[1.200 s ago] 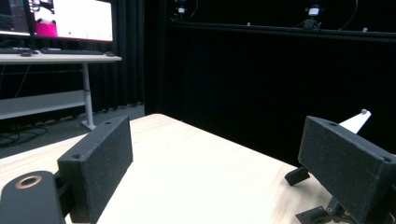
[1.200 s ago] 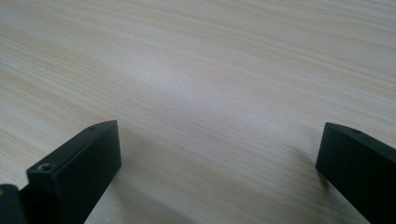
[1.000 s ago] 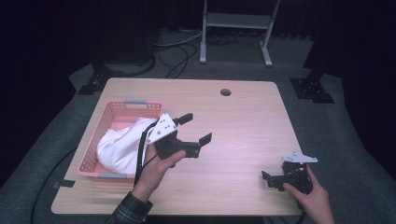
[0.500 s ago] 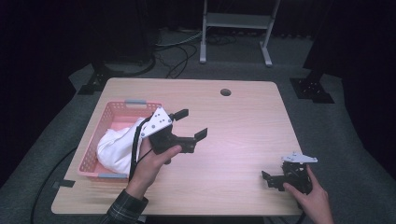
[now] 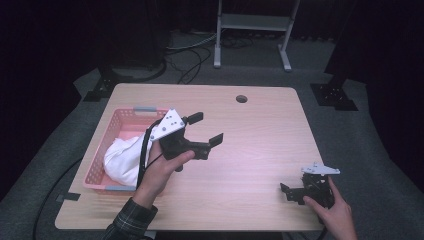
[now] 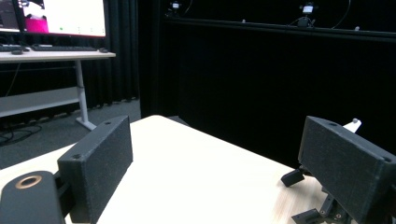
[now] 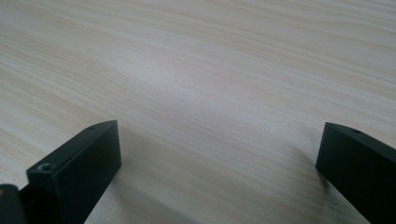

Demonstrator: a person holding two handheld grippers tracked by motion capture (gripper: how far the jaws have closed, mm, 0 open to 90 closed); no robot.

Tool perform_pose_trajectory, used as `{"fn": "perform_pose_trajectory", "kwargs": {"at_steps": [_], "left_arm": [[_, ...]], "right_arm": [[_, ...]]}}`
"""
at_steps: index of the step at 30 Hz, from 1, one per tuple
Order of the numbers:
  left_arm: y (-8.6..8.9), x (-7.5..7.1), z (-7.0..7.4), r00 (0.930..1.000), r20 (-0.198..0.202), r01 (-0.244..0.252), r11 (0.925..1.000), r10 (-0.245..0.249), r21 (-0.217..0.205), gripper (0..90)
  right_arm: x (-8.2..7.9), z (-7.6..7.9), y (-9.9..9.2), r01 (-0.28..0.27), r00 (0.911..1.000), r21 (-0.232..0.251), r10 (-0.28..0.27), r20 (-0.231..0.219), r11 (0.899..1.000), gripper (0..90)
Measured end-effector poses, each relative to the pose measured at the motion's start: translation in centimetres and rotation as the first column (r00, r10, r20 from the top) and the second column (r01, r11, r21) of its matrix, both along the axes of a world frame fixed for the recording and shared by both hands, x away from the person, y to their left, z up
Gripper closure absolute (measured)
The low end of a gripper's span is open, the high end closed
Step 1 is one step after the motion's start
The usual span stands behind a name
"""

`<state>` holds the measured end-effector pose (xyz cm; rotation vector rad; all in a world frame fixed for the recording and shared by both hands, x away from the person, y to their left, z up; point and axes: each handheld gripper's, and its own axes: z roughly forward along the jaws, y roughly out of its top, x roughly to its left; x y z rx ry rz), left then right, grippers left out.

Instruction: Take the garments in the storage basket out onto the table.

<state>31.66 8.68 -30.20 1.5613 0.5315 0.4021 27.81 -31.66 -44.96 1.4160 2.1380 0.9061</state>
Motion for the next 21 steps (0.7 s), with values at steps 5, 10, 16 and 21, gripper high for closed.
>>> {"fn": "perform_pose_trajectory", "kwargs": {"at_steps": [5, 10, 16, 21], "left_arm": [[0.6, 0.2, 0.1, 0.9999, -0.013, 0.002, 0.9999, -0.002, 0.011, 9.3], [1.3, 0.4, 0.2, 0.9999, -0.012, -0.01, 0.9998, 0.011, 0.019, 9.3], [2.4, 0.6, 0.4, 0.9994, -0.017, -0.031, 0.9993, 0.031, 0.021, 9.3], [3.3, 0.6, 0.6, 0.9988, -0.018, -0.046, 0.9987, 0.046, 0.021, 9.3]], "right_arm": [[0.0, 0.0, 0.0, 0.0, 1.0, 0.0, 0.0, 0.0, 1.0, 0.0], [0.0, 0.0, 0.0, 0.0, 1.0, 0.0, 0.0, 0.0, 1.0, 0.0], [0.0, 0.0, 0.0, 0.0, 1.0, -0.001, 0.0, 0.001, 1.0, 0.0], [0.0, 0.0, 0.0, 0.0, 1.0, 0.0, 0.0, 0.0, 1.0, 0.0]]}}
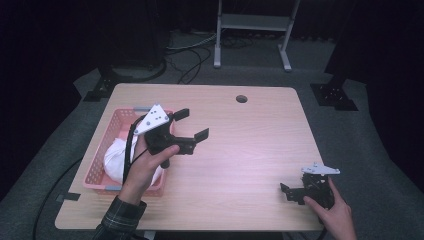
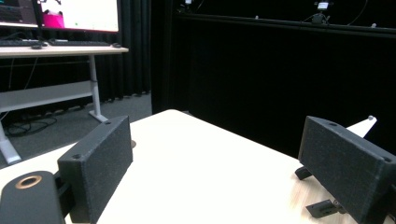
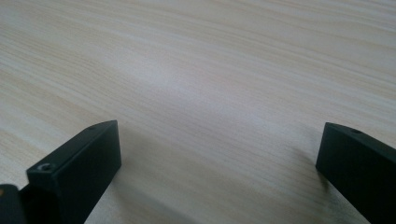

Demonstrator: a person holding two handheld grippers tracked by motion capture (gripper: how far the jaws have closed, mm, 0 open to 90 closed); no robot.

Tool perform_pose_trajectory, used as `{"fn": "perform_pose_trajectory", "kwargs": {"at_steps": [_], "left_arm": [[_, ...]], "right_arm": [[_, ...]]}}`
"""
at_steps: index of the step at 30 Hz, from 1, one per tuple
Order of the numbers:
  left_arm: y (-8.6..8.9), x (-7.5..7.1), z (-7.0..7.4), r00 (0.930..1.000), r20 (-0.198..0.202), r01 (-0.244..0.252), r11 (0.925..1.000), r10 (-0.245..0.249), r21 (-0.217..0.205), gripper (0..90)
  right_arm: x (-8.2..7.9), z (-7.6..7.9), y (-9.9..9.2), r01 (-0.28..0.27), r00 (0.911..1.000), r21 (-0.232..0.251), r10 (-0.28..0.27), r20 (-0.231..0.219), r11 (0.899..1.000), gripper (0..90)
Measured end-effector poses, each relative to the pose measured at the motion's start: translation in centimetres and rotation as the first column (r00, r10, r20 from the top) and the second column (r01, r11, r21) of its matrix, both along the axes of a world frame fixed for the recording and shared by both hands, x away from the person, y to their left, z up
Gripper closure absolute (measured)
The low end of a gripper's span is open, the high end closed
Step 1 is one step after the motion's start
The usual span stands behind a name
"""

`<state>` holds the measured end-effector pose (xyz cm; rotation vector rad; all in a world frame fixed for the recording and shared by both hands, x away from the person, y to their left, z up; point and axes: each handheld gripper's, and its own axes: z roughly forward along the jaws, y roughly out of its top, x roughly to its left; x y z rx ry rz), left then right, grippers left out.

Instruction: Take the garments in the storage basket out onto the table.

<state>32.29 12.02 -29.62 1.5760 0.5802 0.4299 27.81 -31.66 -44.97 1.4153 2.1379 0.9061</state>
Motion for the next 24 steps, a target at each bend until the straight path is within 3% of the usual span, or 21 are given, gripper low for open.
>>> {"fn": "perform_pose_trajectory", "kwargs": {"at_steps": [24], "left_arm": [[2.1, 0.0, 0.6, 0.9998, 0.013, -0.014, 0.9995, 0.013, 0.028, 9.3]], "right_arm": [[0.0, 0.0, 0.0, 0.0, 1.0, 0.0, 0.0, 0.0, 1.0, 0.0]]}}
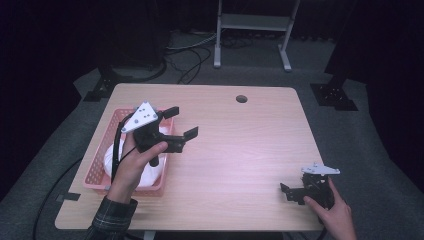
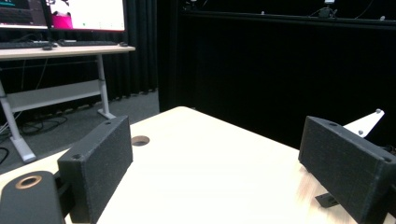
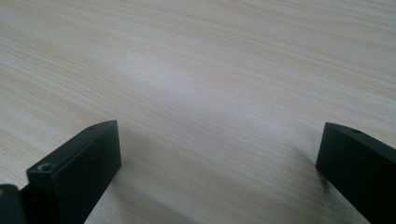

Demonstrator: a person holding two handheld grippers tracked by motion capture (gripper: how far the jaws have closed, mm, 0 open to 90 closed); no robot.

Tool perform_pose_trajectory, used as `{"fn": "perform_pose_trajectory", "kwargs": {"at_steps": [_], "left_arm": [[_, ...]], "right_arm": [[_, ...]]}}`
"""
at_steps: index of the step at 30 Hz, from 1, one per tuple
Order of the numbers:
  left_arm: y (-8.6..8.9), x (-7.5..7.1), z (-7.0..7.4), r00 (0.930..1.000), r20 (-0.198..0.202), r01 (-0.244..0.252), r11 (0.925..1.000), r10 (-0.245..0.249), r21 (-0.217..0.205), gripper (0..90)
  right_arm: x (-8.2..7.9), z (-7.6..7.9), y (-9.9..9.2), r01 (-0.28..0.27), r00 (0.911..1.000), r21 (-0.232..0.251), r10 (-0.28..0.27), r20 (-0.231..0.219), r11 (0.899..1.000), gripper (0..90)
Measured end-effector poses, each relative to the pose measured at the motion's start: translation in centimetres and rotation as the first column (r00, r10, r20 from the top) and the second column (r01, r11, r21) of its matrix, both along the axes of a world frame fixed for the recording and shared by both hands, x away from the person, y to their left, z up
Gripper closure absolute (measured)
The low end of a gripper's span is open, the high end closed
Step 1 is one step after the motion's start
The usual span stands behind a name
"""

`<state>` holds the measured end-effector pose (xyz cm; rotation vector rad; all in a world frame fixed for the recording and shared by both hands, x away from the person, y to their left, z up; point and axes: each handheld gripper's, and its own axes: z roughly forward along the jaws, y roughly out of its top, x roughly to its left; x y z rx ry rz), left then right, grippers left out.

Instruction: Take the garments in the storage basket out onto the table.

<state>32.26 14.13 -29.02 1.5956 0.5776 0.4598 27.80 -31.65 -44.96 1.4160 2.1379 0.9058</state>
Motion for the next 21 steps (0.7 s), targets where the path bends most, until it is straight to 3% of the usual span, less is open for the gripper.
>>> {"fn": "perform_pose_trajectory", "kwargs": {"at_steps": [21], "left_arm": [[1.6, 0.1, 0.2, 0.9999, -0.001, -0.016, 0.9998, 0.016, 0.007, 9.3]], "right_arm": [[0.0, 0.0, 0.0, -0.001, 1.0, 0.0, 0.001, 0.001, 1.0, 0.0]]}}
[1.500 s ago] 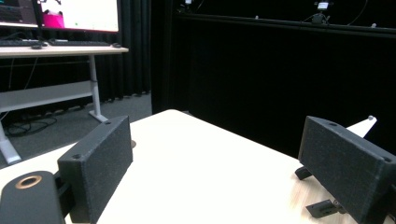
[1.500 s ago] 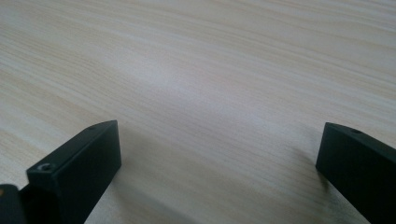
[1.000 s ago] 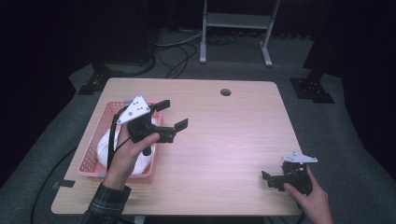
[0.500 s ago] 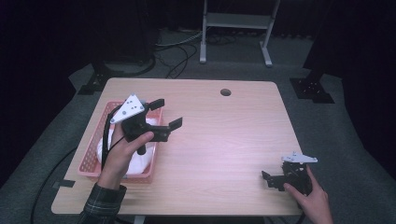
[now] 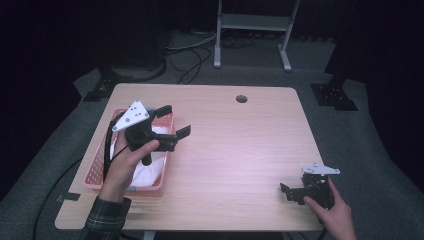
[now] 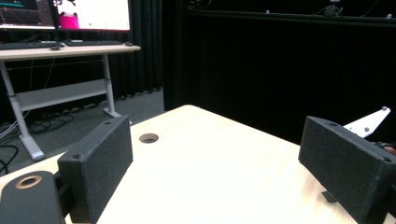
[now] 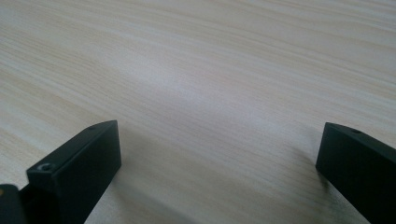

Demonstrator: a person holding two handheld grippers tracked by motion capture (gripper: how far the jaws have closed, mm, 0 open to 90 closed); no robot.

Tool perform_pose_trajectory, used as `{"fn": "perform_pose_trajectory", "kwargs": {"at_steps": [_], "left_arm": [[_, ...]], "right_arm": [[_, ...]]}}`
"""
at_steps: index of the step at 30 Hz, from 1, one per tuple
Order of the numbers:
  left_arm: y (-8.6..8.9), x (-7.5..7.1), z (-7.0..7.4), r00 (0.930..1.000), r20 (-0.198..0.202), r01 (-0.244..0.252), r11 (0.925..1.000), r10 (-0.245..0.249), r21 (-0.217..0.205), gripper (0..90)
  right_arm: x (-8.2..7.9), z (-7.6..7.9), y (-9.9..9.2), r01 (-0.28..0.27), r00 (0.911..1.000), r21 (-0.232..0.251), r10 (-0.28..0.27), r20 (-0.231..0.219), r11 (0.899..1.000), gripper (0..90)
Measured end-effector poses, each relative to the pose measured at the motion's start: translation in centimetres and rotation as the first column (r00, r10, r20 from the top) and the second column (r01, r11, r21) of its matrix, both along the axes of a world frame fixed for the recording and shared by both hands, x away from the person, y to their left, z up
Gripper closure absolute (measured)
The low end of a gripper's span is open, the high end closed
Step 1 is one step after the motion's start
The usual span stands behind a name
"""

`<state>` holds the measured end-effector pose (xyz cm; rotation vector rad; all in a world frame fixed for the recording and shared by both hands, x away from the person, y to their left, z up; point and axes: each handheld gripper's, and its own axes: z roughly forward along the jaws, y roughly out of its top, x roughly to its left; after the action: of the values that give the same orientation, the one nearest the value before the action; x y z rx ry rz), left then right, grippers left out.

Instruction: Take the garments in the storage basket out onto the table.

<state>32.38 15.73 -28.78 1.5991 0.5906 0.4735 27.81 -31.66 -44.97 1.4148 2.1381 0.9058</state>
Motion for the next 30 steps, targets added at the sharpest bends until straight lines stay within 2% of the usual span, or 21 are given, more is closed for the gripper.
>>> {"fn": "perform_pose_trajectory", "kwargs": {"at_steps": [21, 30], "left_arm": [[3.2, 0.2, 0.5, 0.9976, 0.008, -0.068, 0.9975, 0.068, -0.02, 9.3], [4.5, 0.2, 0.5, 0.9944, 0.015, -0.104, 0.9945, 0.104, -0.004, 9.3]], "right_arm": [[0.0, 0.0, 0.0, 0.0, 1.0, 0.0, 0.0, -0.001, 1.0, 0.0], [0.0, 0.0, 0.0, 0.001, 1.0, 0.001, -0.001, -0.002, 1.0, 0.0]]}}
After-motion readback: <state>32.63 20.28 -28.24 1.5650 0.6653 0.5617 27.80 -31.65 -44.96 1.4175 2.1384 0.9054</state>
